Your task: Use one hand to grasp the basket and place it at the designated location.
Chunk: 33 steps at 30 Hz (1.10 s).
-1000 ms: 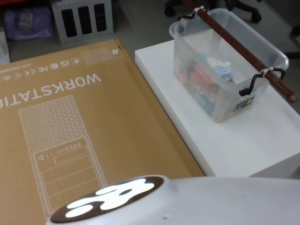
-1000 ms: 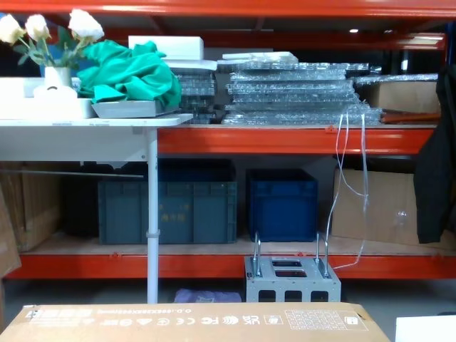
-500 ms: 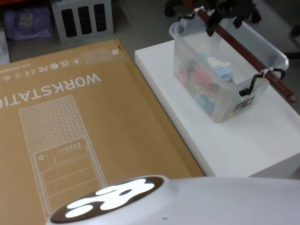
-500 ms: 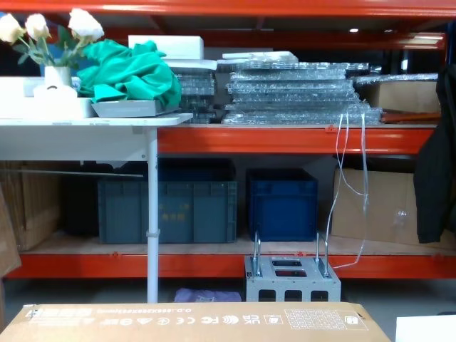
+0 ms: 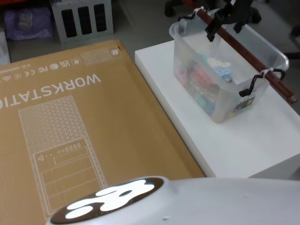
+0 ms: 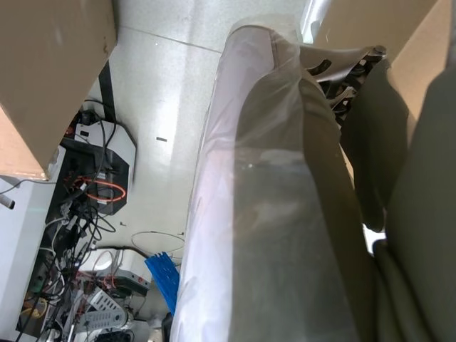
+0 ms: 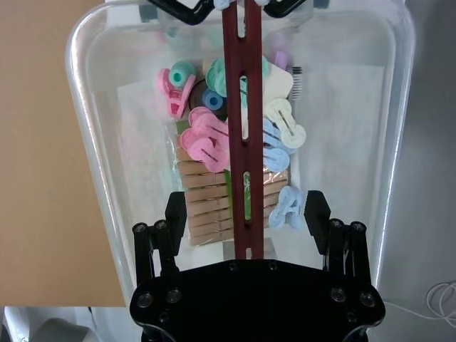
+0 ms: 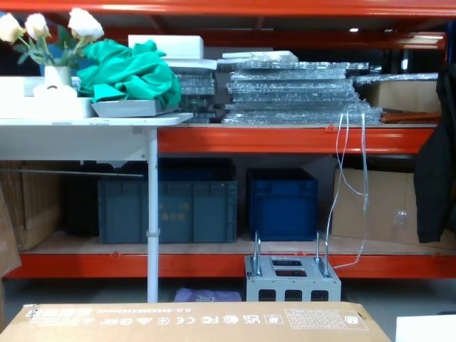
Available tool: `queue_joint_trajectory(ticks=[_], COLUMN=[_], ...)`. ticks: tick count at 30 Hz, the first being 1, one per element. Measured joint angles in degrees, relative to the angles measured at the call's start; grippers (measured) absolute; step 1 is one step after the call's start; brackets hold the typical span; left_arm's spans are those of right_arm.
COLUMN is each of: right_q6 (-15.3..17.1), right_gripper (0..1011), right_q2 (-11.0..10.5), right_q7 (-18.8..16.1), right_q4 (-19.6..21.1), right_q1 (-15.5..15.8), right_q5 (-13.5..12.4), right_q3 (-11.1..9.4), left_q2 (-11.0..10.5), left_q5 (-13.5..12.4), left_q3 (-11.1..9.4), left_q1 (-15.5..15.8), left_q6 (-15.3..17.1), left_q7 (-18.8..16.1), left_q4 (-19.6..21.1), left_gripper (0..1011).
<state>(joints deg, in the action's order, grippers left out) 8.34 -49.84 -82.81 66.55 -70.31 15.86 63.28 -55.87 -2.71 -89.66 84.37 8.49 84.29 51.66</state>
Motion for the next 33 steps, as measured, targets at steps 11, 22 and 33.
queue_joint_trajectory(ticks=[11,22,33], right_q6=[-2.6,-5.6,-7.9], right_gripper=[1000,1001,1000], right_q2=[1.3,3.3,4.6], right_q7=[-0.4,-0.5,-1.0], right_q4=[-4.4,-9.4,-12.3], right_q1=[1.3,2.8,3.1], right_q5=[-0.2,-1.9,-2.9], right_q3=[-0.3,-0.5,-0.3], left_q2=[0.0,0.0,0.0], left_q5=[0.0,0.0,0.0], left_q3=[0.0,0.0,0.0], left_q1=[0.0,0.0,0.0], left_q6=[0.0,0.0,0.0], left_q7=[0.0,0.0,0.0], left_q4=[0.0,0.0,0.0], left_gripper=[0,0,0])
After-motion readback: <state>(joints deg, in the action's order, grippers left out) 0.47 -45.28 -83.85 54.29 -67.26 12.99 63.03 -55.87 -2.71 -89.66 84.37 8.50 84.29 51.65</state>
